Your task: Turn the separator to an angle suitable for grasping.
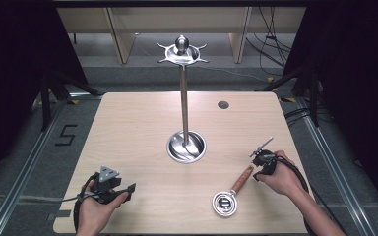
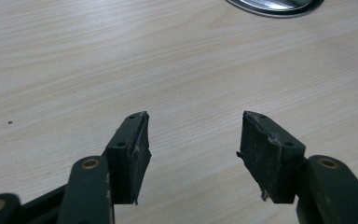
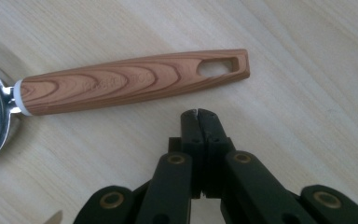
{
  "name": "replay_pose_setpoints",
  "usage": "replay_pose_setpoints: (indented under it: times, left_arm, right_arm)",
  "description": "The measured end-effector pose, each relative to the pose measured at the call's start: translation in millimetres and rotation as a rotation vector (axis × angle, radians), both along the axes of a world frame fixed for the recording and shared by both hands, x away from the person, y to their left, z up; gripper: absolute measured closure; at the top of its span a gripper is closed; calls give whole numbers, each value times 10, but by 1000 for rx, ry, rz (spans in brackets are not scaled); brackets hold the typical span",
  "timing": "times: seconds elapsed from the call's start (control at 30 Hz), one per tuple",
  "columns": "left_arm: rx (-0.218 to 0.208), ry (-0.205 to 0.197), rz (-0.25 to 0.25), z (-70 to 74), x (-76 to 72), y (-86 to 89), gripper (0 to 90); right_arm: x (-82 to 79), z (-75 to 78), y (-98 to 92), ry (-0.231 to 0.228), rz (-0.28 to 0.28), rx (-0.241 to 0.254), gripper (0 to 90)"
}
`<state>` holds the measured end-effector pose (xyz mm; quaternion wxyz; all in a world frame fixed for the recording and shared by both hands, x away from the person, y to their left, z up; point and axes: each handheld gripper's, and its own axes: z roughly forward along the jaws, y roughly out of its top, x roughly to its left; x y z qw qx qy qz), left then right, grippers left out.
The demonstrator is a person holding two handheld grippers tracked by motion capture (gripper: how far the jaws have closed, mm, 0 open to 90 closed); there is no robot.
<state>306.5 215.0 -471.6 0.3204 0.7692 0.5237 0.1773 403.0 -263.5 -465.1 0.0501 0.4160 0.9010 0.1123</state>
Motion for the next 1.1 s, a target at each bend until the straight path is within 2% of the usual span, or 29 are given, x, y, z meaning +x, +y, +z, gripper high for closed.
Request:
replay_pose_setpoints:
  times: [0.13,0.2,0.23,0.33,0.47,0.67,0.9,1.0,1.1]
  left_arm:
    - [-4,-2,-1,-1,0,6,414]
    - [-21,-7,11,-16,4,-3,414]
    - [-21,-7,10,-16,6,-3,414]
    - [-15,2,3,-10,6,1,414]
    - [-16,1,2,-12,7,3,413]
    - [0,3,7,-8,2,7,412]
    - [-12,2,5,-12,4,15,412]
    - [-19,0,3,-13,5,16,412]
    - [-10,3,1,-7,3,16,411]
  right_arm:
    - [26,-18,16,21,-22,-9,900]
    - [55,-39,4,14,0,-14,900]
    - [54,-36,12,28,-17,-16,900]
    - [80,-50,16,28,-2,-20,900]
    - [100,-58,67,39,-11,-23,900]
    - [161,-52,127,28,6,-23,900]
    - [219,-38,220,26,0,-25,900]
    - [251,-42,251,18,19,-27,900]
    - [270,-47,296,17,21,-22,900]
